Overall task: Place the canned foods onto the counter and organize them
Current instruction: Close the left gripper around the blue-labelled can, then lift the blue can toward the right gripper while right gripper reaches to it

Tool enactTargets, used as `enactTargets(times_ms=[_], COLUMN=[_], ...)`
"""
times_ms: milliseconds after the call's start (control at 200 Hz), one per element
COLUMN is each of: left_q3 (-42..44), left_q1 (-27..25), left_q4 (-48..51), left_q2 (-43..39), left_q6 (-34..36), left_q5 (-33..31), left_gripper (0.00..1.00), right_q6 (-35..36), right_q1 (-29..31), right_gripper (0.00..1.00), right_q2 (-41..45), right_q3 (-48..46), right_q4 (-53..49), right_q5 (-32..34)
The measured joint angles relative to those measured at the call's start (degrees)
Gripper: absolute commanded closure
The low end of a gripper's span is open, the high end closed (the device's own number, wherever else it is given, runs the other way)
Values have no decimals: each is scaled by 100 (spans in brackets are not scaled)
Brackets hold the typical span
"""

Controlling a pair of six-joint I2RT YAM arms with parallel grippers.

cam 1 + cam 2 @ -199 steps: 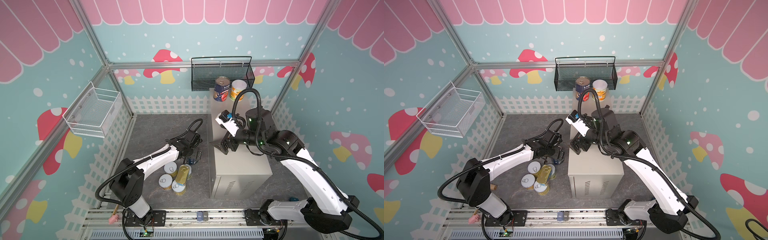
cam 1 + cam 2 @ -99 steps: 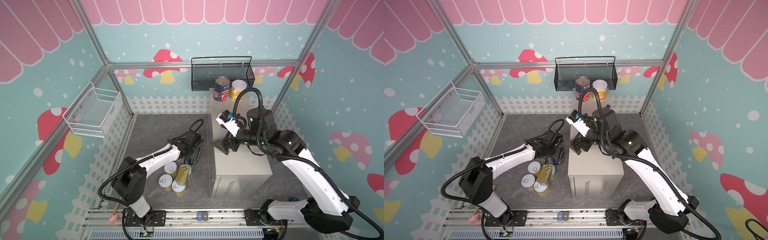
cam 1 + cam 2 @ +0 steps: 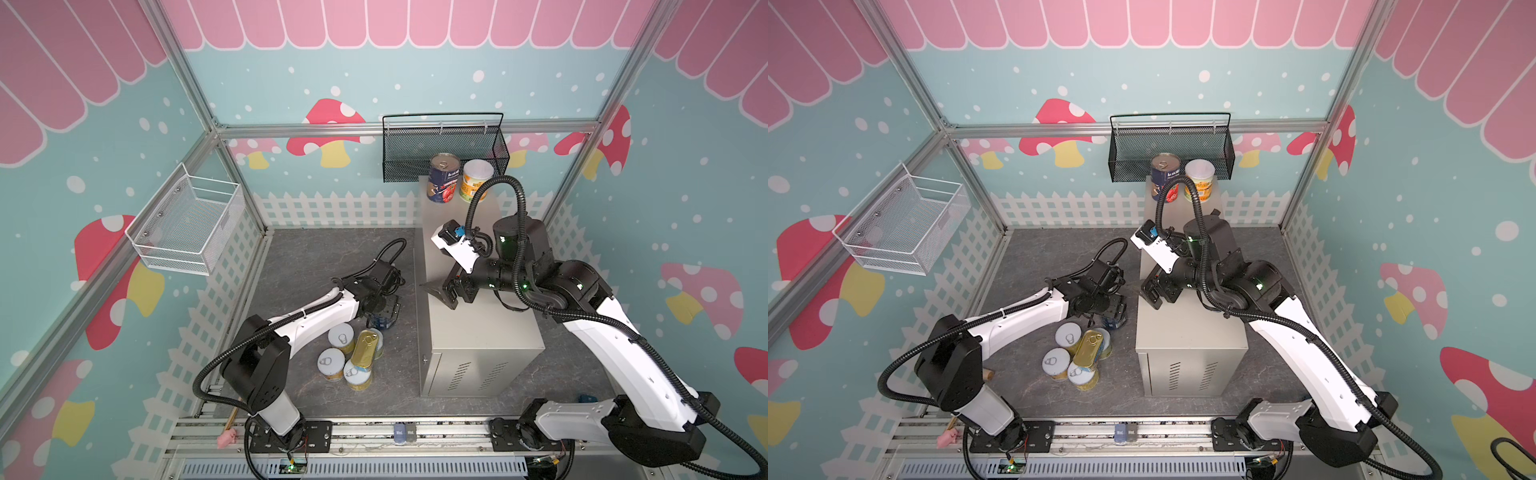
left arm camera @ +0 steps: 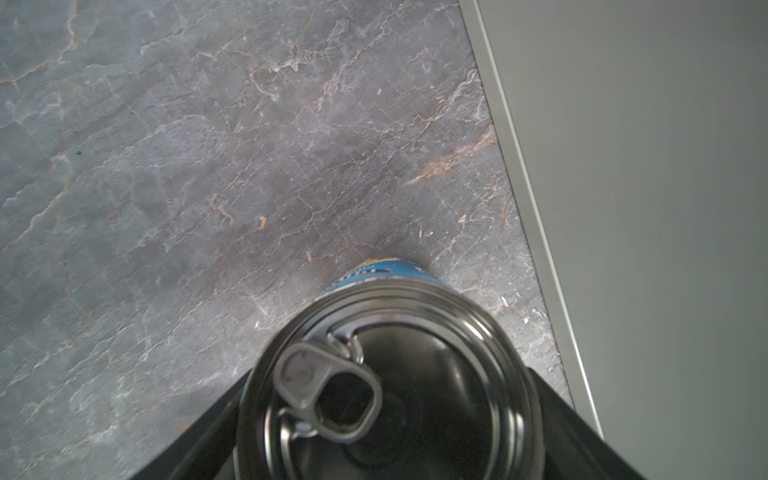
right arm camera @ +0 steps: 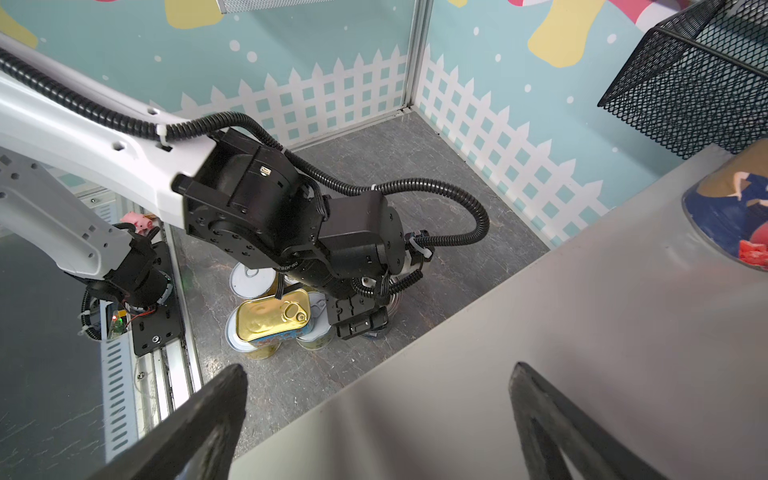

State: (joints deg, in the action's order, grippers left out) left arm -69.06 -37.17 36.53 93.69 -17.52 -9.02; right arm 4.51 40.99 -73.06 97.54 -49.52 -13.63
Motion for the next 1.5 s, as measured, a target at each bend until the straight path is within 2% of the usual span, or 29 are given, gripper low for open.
enactTargets(times_ms=[225,410,610,735,1066,1256,1501], left_q3=[-155,-721,-1438,-2028,-3244,-3460,-3545], left_q1=[146,345,627,820,1250,1460,1530], left_q4=[450,953,1543,1982,2765,2900,2986], left_q2=[-496,-855,-1388,-1606,-1838,-1915,-1934], left_q6=[149,417,745,927,1239,1244,1239], left_q5=[28,212,601,981,2059,2649,3091], left_gripper=[62,65,66,67,70,72,72], right_q6=[20,17,17,24,286,413,354], right_q1=[0,0,0,0,103,496,957], right_gripper=[1,1,1,1,1,0,1], right_q2=[26,63,107,125,118,-170,-584], right_q3=[-136,-256,-378,-433,-732,-664,-660], right_q4=[94,256,433,636,1137,1384,2035], right_q5=[190,490,496,306,-796,-1056,-977])
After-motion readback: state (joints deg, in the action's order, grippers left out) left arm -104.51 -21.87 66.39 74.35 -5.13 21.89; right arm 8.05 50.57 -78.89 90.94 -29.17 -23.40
